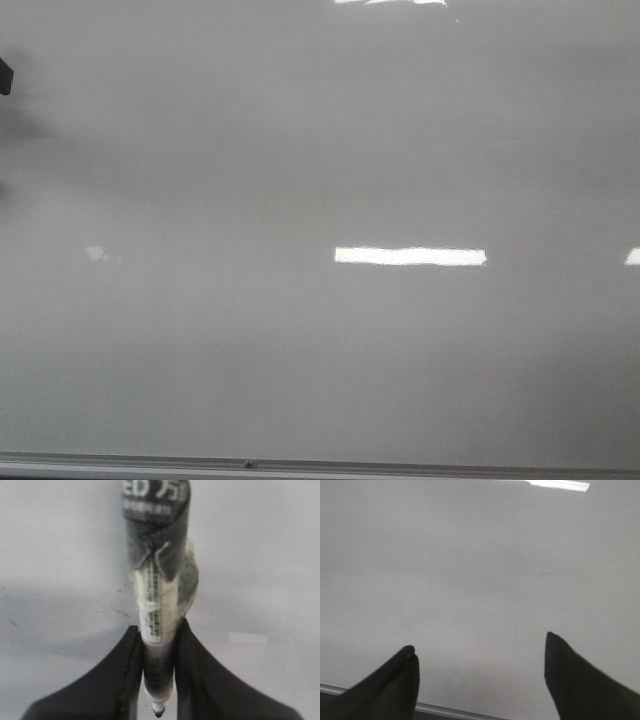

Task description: Write number 4 on whiteboard

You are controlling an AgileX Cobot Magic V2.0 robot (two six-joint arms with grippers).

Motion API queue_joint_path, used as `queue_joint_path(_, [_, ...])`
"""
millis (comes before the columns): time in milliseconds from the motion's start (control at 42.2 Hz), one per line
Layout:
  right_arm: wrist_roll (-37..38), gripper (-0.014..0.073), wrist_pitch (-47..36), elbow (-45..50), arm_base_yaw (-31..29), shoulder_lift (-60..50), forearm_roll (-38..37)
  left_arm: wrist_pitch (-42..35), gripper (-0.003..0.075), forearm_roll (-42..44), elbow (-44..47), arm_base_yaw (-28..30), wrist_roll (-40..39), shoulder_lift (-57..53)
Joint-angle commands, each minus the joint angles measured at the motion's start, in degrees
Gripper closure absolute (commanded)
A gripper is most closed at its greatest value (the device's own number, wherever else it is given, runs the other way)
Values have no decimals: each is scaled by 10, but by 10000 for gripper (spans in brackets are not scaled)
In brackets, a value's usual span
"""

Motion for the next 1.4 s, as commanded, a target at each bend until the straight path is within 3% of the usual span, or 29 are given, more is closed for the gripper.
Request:
queue_joint_path(0, [-1,46,-45,-15,-3,2,3,-28,666,-6,-19,1,-5,-24])
queue_joint_path(284, [-1,46,14,-52,-2,8,5,172,680,39,-90,-36,61,-84])
queue_joint_path(545, [-1,46,102,-114,-2,41,8,405,680,38,-202,-142,157,-102])
queue_joint_path(711, [-19,46,165,-146,-2,75,22,492,680,34,-257,-232,233,-102])
queue_joint_path(900, [-104,46,196,-169,0,107,92,515,680,9,-269,-336,308,-102])
queue_joint_path(1090, [-278,46,220,-183,5,128,201,513,680,11,-269,-433,332,-101])
queue_joint_path(1232, [-390,46,230,-183,56,129,250,512,680,11,-269,-471,341,-101])
queue_joint_path(1374, [-414,46,241,-183,125,129,250,514,680,11,-269,-484,342,-101])
